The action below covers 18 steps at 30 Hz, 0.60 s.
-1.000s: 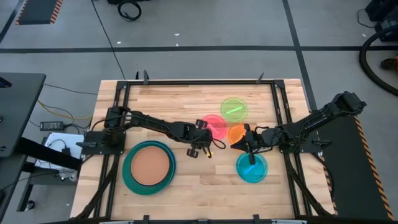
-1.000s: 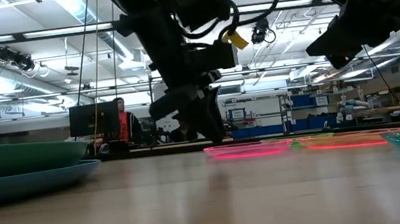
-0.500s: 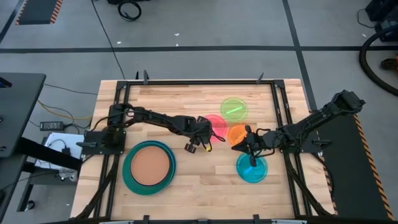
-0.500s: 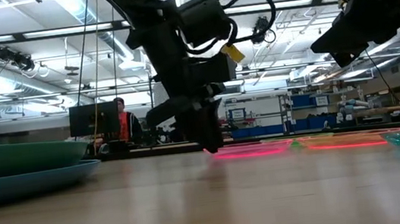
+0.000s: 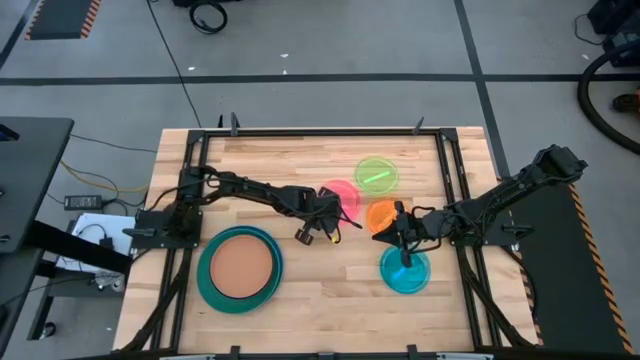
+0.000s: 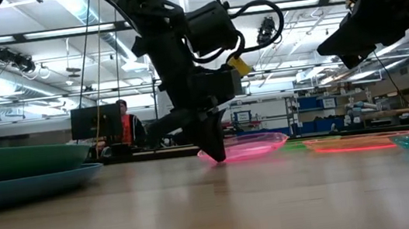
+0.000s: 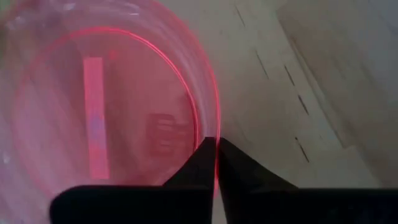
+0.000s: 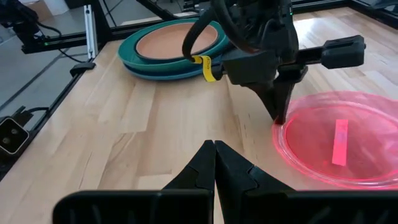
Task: Stack plastic plates
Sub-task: Stack the pink plate on top of the orange plate
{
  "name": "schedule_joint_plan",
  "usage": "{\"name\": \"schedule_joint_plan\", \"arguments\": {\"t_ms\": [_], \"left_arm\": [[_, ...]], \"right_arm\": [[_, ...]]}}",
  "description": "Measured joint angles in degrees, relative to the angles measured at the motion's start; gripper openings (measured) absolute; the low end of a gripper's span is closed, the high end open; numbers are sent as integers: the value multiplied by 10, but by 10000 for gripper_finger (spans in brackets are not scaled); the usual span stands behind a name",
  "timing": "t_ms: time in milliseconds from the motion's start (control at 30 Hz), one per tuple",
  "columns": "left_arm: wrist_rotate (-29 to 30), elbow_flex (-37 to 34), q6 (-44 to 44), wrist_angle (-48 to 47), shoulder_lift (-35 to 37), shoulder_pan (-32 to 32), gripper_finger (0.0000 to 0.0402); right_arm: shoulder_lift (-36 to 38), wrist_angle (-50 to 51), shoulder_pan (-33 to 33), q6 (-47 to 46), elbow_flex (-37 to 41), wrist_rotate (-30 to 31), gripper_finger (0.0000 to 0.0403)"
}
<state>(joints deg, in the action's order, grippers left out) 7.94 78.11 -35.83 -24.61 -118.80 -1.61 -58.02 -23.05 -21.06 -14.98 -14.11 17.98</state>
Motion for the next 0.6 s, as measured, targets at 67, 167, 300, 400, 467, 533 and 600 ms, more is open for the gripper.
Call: {"name": "schedule_joint_plan", "arguments": {"t_ms": [67, 167, 300, 400, 467, 533, 600], "left_arm": [[1, 0, 0, 0, 0, 3, 9], [3, 0, 0, -3, 0, 8, 8], [0, -1, 19, -32, 14, 19, 5], [-4, -1, 58, -63, 35, 26, 4], [-3, -1, 87, -90, 49, 31, 3], [-2, -1, 110, -109, 61, 39, 3], [-1, -1, 133, -125, 72, 50, 3]], "right_arm": [[0, 0, 0, 1, 0, 0, 11], [0, -1, 0, 5, 0, 0, 11], [0, 0, 0, 8, 0, 0, 11], [0, 0, 0, 12, 0, 0, 11], [0, -1, 0, 16, 0, 0, 11], [0, -3, 2, 21, 0, 2, 11], [0, -9, 2, 33, 0, 9, 11]]}}
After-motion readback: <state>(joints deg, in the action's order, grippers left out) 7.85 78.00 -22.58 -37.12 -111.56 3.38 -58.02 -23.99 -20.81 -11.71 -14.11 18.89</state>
